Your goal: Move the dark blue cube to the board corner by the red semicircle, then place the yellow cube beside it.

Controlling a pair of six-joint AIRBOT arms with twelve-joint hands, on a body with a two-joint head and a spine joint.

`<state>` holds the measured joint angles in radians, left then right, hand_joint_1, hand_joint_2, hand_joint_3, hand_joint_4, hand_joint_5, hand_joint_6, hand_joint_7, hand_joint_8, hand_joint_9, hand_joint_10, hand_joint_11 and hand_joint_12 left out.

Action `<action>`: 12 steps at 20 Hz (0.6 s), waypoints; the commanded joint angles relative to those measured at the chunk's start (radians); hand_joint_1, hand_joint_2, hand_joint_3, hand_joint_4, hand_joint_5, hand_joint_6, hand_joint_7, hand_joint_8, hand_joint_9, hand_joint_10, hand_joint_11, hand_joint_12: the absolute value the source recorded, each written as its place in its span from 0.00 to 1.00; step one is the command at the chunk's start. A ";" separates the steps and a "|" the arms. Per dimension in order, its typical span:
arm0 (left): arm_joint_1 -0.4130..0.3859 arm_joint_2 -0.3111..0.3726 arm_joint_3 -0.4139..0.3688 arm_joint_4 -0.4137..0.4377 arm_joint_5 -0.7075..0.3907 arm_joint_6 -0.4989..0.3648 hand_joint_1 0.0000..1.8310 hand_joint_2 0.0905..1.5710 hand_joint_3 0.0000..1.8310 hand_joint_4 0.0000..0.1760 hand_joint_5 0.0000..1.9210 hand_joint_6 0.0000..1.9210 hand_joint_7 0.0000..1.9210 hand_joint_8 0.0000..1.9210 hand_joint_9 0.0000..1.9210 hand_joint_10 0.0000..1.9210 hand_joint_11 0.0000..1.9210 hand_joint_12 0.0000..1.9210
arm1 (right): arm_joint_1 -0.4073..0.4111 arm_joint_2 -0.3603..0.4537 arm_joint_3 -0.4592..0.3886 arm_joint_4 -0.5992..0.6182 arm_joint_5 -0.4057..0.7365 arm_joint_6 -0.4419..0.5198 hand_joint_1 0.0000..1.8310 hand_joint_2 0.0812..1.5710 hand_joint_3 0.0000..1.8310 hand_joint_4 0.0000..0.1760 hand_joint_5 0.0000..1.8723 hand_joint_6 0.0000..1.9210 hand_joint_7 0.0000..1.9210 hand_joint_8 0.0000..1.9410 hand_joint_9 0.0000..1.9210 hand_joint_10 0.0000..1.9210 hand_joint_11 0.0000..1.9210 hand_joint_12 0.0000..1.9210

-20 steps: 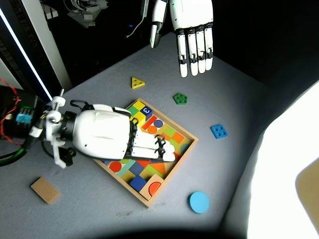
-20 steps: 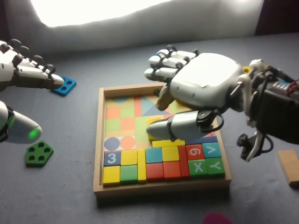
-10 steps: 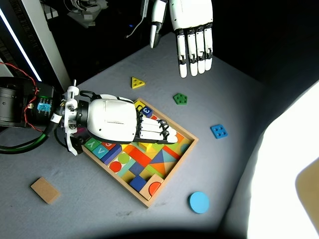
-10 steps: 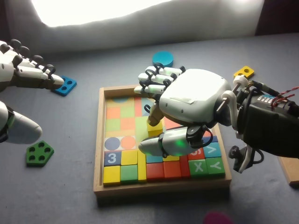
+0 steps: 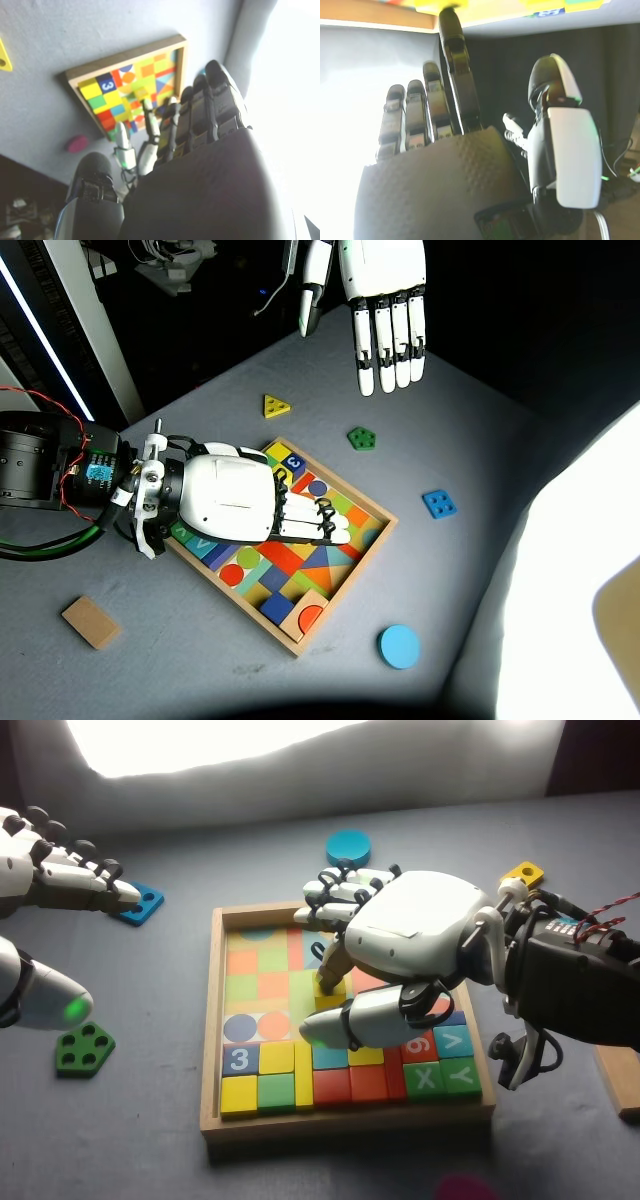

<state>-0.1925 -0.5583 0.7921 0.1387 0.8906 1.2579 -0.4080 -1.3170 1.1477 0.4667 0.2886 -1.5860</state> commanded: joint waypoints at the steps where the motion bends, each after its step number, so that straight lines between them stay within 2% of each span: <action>1: -0.008 0.001 -0.004 0.006 -0.078 0.000 0.00 0.77 0.00 0.26 0.00 0.00 0.04 0.00 0.04 0.00 0.00 0.24 | -0.001 0.000 0.002 -0.012 0.078 0.005 0.00 0.72 0.00 0.00 0.45 0.00 0.09 0.00 0.00 0.00 0.00 0.00; 4: -0.008 0.001 -0.005 0.006 -0.078 0.000 0.00 0.77 0.00 0.29 0.00 0.00 0.02 0.00 0.03 0.00 0.00 0.21 | -0.009 0.005 0.015 -0.006 0.069 0.005 0.00 0.72 0.00 0.00 0.46 0.01 0.10 0.01 0.00 0.00 0.00 0.00; 12: -0.009 0.001 -0.006 0.006 -0.078 0.000 0.00 0.77 0.00 0.28 0.00 0.00 0.03 0.00 0.03 0.00 0.00 0.23 | -0.018 0.035 0.061 0.019 0.050 0.001 0.00 0.72 0.00 0.00 0.46 0.00 0.10 0.00 0.00 0.00 0.00 0.00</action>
<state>-0.1925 -0.5583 0.7891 0.1352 0.8898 1.2579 -0.4179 -1.2854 1.2041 0.4946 0.2962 -1.5749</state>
